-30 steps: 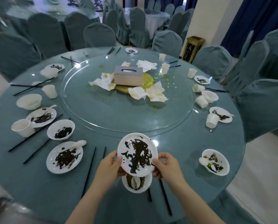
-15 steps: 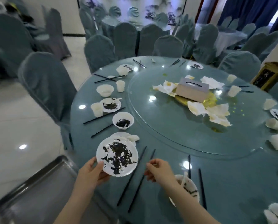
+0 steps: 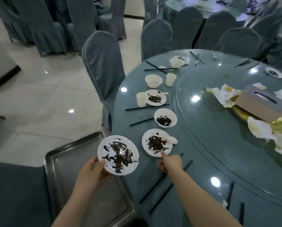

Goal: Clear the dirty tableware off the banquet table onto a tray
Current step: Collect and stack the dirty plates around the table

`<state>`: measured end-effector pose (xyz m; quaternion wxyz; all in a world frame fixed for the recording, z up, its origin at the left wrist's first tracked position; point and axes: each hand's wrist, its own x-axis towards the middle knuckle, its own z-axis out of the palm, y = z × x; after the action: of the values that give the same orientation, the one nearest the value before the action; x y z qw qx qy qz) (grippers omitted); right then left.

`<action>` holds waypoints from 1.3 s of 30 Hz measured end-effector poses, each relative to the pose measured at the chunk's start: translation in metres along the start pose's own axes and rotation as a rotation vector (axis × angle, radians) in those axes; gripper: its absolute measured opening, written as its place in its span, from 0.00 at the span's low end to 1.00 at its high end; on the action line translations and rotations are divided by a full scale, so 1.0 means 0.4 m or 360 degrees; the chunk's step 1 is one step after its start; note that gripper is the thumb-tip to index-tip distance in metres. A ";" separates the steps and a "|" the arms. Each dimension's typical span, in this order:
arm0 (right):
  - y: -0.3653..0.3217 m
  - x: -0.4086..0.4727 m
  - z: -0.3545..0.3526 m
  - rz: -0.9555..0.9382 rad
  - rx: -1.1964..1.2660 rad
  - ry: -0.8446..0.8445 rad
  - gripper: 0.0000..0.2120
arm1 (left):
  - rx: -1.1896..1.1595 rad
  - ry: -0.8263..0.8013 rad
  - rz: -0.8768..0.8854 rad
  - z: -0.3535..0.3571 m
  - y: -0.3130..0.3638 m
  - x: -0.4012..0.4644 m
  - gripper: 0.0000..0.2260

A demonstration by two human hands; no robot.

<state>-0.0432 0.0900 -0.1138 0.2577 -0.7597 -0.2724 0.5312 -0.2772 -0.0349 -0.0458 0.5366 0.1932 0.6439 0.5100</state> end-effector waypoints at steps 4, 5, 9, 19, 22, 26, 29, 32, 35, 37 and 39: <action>-0.014 0.031 0.005 0.0152 0.0120 0.0007 0.10 | -0.0001 0.0024 -0.0018 0.020 -0.002 0.000 0.12; -0.016 0.034 0.003 0.0207 0.0196 -0.0029 0.08 | -0.0003 0.0022 -0.0024 0.025 -0.004 0.000 0.12; -0.018 0.025 -0.024 0.0343 0.0570 -0.0138 0.04 | -0.0020 0.0017 -0.0048 0.044 -0.013 0.003 0.12; -0.009 -0.134 -0.214 0.0223 0.0490 -0.0251 0.07 | 0.0100 -0.0339 -0.0106 0.146 -0.039 0.014 0.09; 0.017 -0.209 -0.262 0.0009 0.0436 -0.0218 0.06 | 0.0122 -0.0547 -0.0128 0.199 -0.046 0.001 0.07; 0.095 -0.276 -0.323 -0.0173 0.0390 0.0043 0.06 | 0.0187 -0.0829 -0.0139 0.281 -0.065 -0.033 0.07; 0.170 -0.322 -0.383 -0.0337 0.0347 0.0302 0.07 | 0.0247 -0.1030 -0.0144 0.337 -0.079 -0.075 0.07; 0.243 -0.376 -0.441 -0.0437 0.0367 0.0515 0.06 | 0.0346 -0.1240 -0.0149 0.385 -0.093 -0.131 0.07; 0.311 -0.432 -0.491 -0.0427 0.0572 0.0601 0.06 | 0.0398 -0.1407 -0.0189 0.439 -0.115 -0.198 0.06; 0.362 -0.481 -0.529 -0.0392 0.0711 0.0699 0.07 | 0.0457 -0.1515 -0.0220 0.478 -0.135 -0.253 0.06; 0.421 -0.543 -0.573 -0.0365 0.0836 0.0835 0.08 | 0.0541 -0.1663 -0.0236 0.511 -0.163 -0.321 0.06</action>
<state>0.1351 -0.2036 -0.0142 0.5620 -0.7426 -0.1351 0.3382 -0.0314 -0.0718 -0.0190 0.7804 0.4586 0.3771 0.1962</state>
